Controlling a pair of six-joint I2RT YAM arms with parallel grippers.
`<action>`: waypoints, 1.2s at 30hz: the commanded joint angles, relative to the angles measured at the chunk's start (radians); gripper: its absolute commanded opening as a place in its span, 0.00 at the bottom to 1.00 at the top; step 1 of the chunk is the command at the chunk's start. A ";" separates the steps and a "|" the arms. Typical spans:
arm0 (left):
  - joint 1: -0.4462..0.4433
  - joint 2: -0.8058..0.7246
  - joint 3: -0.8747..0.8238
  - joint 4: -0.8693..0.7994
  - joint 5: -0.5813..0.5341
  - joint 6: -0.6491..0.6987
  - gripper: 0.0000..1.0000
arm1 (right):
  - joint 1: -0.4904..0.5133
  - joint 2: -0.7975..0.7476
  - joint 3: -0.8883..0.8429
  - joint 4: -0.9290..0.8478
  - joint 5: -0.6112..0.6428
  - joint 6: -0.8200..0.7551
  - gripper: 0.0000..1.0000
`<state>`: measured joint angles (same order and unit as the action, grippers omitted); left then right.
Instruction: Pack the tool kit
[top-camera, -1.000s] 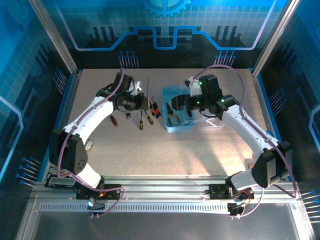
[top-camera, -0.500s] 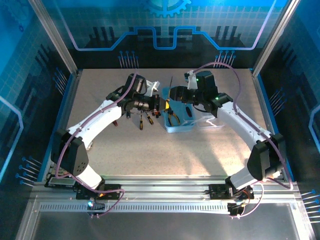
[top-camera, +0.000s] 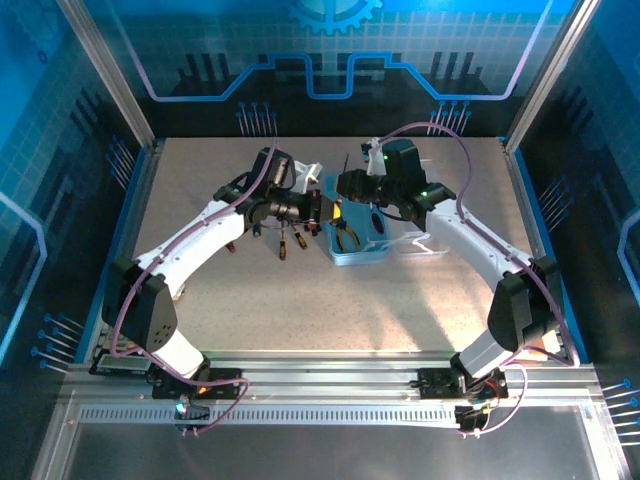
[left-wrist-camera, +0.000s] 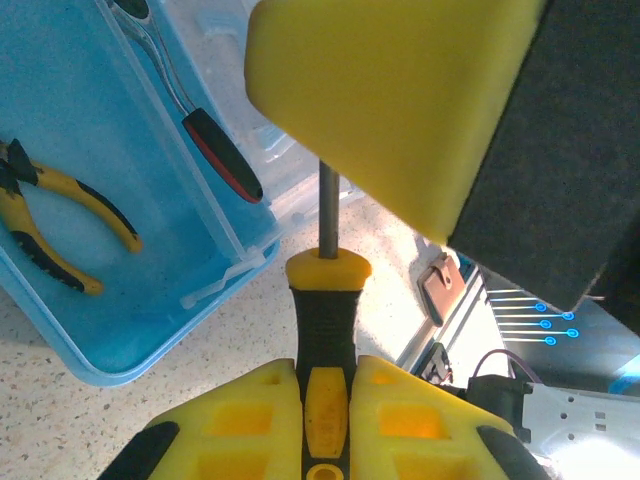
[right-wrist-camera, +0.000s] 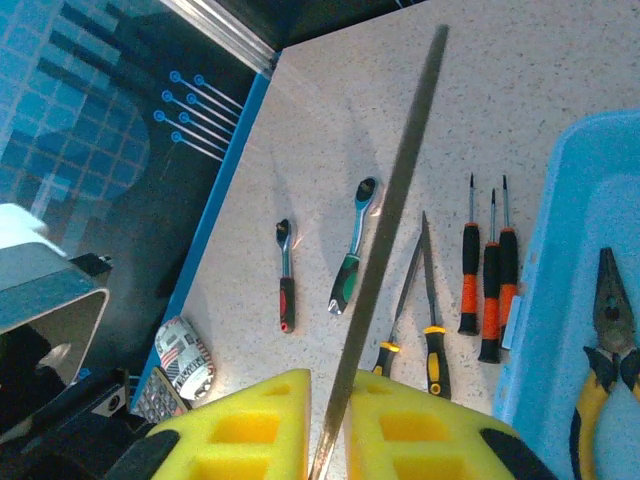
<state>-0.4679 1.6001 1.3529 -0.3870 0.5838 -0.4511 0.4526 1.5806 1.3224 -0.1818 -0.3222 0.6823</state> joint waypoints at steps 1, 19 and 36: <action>-0.009 0.006 0.040 0.007 0.027 -0.009 0.07 | 0.011 0.017 0.030 0.018 -0.010 -0.008 0.10; 0.150 -0.047 0.051 -0.220 -0.214 0.119 0.99 | -0.193 0.049 0.245 -0.546 0.141 -0.456 0.00; 0.213 0.004 0.011 -0.374 -0.462 0.148 0.99 | -0.246 0.270 0.361 -0.711 0.416 -0.592 0.00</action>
<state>-0.2543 1.5925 1.3823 -0.7403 0.1413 -0.3111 0.2192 1.8339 1.6428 -0.8558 0.0509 0.1215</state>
